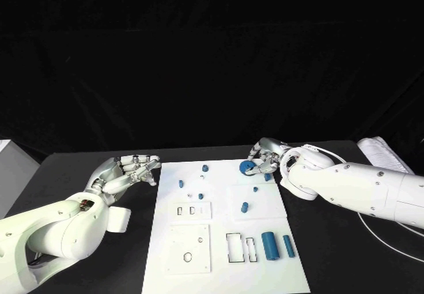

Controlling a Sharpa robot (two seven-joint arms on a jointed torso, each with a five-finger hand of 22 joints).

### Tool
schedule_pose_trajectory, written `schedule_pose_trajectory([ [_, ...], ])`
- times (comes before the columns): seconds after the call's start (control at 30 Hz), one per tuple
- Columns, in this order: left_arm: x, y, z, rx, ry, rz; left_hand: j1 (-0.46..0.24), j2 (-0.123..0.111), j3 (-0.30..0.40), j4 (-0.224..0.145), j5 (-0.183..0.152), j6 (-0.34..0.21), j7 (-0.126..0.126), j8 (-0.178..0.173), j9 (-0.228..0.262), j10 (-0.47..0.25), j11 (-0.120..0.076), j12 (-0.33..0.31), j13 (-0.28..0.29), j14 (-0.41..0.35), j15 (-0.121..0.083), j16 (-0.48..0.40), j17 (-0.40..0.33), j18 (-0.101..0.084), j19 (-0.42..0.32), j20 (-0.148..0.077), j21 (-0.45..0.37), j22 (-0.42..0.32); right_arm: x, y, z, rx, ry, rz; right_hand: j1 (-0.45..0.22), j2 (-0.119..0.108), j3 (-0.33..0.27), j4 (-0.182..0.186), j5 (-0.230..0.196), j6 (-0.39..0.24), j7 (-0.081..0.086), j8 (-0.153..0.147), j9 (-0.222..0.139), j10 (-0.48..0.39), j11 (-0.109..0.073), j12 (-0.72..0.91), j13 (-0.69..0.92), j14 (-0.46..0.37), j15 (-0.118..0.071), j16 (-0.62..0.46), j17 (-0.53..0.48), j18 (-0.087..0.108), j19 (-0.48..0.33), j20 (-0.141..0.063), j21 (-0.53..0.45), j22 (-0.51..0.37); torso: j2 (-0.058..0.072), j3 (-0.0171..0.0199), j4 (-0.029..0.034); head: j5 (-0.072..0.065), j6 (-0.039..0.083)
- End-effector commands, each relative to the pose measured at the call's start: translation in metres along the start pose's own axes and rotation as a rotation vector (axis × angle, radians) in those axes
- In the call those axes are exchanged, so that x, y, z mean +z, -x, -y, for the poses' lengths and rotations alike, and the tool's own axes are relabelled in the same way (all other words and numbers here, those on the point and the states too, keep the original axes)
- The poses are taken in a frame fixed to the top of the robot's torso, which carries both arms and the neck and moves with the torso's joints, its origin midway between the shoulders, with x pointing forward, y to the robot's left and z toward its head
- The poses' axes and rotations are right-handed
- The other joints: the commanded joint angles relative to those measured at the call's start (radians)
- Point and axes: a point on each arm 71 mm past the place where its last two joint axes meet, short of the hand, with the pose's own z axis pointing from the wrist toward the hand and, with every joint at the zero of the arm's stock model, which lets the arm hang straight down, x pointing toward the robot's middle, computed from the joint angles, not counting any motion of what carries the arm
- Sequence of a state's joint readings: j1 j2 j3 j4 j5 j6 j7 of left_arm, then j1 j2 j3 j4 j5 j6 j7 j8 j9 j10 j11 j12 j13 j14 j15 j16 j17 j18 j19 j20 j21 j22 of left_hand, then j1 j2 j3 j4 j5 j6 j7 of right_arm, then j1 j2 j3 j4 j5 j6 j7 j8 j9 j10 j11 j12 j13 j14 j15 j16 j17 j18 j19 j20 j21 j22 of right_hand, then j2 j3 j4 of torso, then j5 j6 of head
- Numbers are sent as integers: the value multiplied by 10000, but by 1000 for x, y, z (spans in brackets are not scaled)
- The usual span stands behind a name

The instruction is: Assemble the parts on the task board

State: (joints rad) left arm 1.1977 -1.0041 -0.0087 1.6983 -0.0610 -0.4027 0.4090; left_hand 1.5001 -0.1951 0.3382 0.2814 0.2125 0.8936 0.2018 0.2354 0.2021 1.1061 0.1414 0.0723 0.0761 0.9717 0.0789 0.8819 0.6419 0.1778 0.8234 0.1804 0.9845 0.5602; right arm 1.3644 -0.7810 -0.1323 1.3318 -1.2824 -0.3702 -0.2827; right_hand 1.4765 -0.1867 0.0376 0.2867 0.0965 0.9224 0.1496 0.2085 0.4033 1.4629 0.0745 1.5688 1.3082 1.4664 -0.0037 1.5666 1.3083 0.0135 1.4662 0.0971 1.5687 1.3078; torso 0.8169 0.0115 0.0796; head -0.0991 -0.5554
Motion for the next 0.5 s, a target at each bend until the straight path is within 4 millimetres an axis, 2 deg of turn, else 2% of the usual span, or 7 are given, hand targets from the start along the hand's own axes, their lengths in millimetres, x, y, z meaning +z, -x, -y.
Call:
schedule_pose_trajectory([
  [0.03,0,-2,1,-101,-78,-187,13,-44,67,-1,-56,-49,4,-35,11,-50,18,-37,10,-67,-8,44,2,47,-62,-21,58,8,0,-3,1,-42,-115,-270,3,97,73,10,30,95,2,49,20,1079,-47,20,2626,1041,25,37,2609,-135,1046,75,21,2630,-8,5,-5,-6,-4],
  [0.13,0,-2,1,-99,-73,-185,13,-44,67,-1,-56,-49,4,-35,11,-50,18,-37,10,-67,-8,44,2,47,-62,-21,58,8,0,-4,1,-19,-105,-297,-15,166,134,7,30,200,-22,95,30,1079,-65,20,2626,1041,8,38,2613,-135,1046,64,21,2630,-9,0,3,-15,-4],
  [0.23,0,-2,1,-96,-67,-178,13,-44,67,-1,-56,-49,4,-35,11,-50,18,-37,10,-67,-8,44,2,47,-62,-21,58,8,-1,-4,0,20,-62,-294,63,341,342,-24,36,391,-83,165,35,1079,-117,20,2626,1043,-45,40,2620,-135,1046,23,21,2630,-8,0,8,-14,-10],
  [0.3,0,-2,1,-96,-63,-177,10,-38,73,3,-54,-51,6,-36,13,-54,20,-38,9,-76,-6,44,-1,47,-71,-19,66,12,-1,-4,-1,33,-14,-248,150,547,821,-21,48,614,-165,208,-2,1079,-188,20,2626,1041,-130,37,2610,-135,1046,-49,21,2630,-6,3,9,-11,-10],
  [0.5,0,-2,1,-94,-50,-177,10,-38,73,3,-54,-51,6,-36,13,-54,20,-38,9,-76,-6,44,-1,47,-71,-19,66,12,-2,-2,-5,-130,331,168,319,792,1461,-119,46,935,-321,286,-50,1079,-324,20,2626,1040,-288,36,2605,-135,1046,-190,21,2630,0,0,2,-19,-11],
])
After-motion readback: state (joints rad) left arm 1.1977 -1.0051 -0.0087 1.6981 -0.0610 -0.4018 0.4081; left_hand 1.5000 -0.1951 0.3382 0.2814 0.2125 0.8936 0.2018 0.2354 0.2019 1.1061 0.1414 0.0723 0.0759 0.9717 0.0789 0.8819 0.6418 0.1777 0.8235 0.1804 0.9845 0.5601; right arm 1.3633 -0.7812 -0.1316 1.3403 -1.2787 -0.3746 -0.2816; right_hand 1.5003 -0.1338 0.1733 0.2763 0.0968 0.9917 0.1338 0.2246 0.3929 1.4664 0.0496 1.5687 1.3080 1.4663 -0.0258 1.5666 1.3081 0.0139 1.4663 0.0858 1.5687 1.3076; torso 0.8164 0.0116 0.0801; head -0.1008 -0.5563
